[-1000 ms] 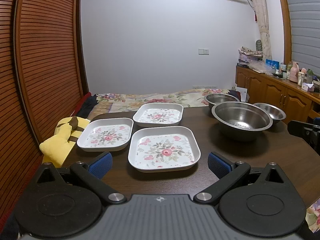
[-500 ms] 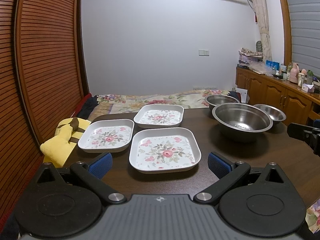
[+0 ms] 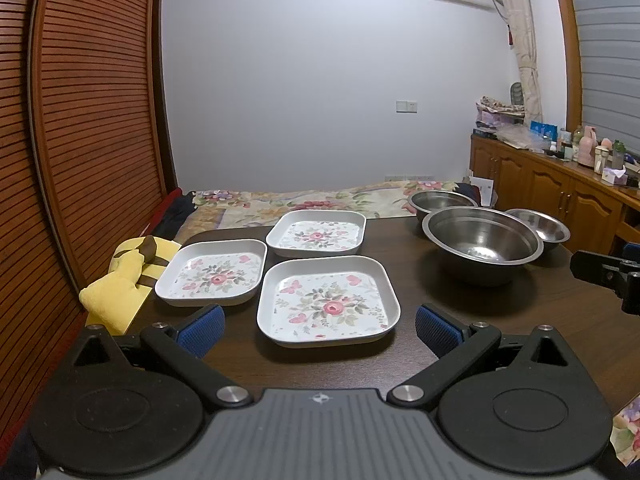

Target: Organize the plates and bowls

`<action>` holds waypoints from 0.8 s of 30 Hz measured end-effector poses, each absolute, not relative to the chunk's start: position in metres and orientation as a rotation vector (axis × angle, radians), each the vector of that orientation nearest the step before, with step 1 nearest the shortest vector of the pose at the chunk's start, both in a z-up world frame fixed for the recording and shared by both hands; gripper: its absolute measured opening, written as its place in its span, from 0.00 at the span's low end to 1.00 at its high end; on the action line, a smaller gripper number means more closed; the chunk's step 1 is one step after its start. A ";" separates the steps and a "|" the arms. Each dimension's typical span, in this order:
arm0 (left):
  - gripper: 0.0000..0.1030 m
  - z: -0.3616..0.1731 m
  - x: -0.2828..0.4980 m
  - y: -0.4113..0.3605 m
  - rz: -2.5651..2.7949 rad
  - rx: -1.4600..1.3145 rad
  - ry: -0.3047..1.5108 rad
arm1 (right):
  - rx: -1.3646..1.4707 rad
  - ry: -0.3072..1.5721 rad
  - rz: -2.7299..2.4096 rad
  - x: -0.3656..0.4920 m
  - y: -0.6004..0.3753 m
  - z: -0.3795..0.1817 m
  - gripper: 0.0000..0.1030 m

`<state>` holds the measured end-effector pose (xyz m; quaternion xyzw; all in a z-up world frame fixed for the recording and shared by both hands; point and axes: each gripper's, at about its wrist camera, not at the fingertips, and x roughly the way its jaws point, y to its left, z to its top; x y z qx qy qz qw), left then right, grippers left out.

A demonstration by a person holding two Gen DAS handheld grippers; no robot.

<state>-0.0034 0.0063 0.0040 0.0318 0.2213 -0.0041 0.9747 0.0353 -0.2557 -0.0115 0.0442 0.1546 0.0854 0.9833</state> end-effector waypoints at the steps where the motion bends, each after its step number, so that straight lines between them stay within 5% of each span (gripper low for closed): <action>1: 1.00 0.004 -0.003 0.006 -0.008 0.064 0.447 | 0.088 0.311 0.172 0.035 -0.256 -0.012 1.00; 24: 1.00 0.003 -0.004 0.006 -0.009 0.065 0.455 | 0.091 0.315 0.173 0.035 -0.256 -0.015 1.00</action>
